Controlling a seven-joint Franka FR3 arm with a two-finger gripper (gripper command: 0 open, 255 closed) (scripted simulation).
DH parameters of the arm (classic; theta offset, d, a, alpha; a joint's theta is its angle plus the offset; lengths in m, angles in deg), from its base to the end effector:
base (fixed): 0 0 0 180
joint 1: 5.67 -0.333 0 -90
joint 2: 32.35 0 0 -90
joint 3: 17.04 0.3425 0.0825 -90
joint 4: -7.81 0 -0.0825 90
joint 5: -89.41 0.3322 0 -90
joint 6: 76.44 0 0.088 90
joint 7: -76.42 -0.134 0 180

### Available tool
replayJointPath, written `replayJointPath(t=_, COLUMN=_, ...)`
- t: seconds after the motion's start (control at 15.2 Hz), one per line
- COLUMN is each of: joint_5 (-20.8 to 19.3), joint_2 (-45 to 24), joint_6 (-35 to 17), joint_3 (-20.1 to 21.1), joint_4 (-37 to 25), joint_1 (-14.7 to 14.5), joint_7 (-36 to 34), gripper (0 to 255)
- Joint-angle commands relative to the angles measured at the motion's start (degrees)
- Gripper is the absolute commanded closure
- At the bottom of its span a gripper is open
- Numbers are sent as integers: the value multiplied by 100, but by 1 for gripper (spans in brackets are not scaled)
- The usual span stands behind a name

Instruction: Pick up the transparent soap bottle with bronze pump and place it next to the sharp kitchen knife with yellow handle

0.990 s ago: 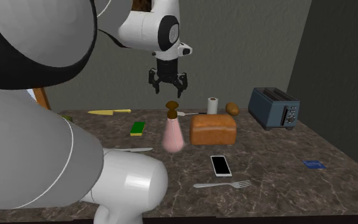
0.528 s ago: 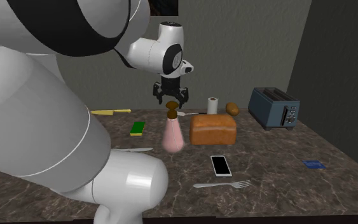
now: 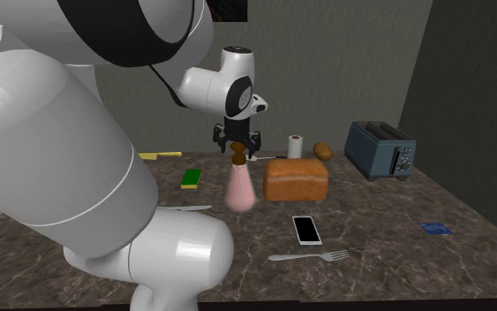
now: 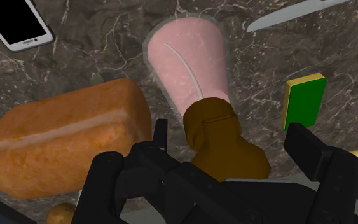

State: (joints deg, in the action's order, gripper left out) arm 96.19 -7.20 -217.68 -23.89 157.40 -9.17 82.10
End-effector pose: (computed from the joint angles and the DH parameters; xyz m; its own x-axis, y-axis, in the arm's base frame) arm 0.3725 -0.0220 0.4544 0.9555 -0.0532 0.2901 -0.0191 -0.9927 -0.1193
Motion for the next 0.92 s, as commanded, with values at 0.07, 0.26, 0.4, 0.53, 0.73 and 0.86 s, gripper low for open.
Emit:
replayJointPath(t=0.07, joint_5=4, joint_2=-15, joint_6=-22, joint_3=-2, joint_4=5, joint_1=-3, joint_7=5, gripper=0)
replayJointPath(t=0.26, joint_5=4, joint_2=-14, joint_6=-20, joint_3=-2, joint_4=5, joint_1=-3, joint_7=5, gripper=0)
replayJointPath(t=0.4, joint_5=4, joint_2=-14, joint_6=-20, joint_3=-2, joint_4=5, joint_1=-3, joint_7=5, gripper=255)
replayJointPath(t=0.53, joint_5=4, joint_2=-14, joint_6=-20, joint_3=-2, joint_4=5, joint_1=-3, joint_7=5, gripper=255)
replayJointPath(t=0.73, joint_5=4, joint_2=-15, joint_6=-21, joint_3=-2, joint_4=4, joint_1=-3, joint_7=5, gripper=255)
replayJointPath(t=0.86, joint_5=4, joint_2=-15, joint_6=-21, joint_3=-2, joint_4=5, joint_1=-3, joint_7=5, gripper=255)
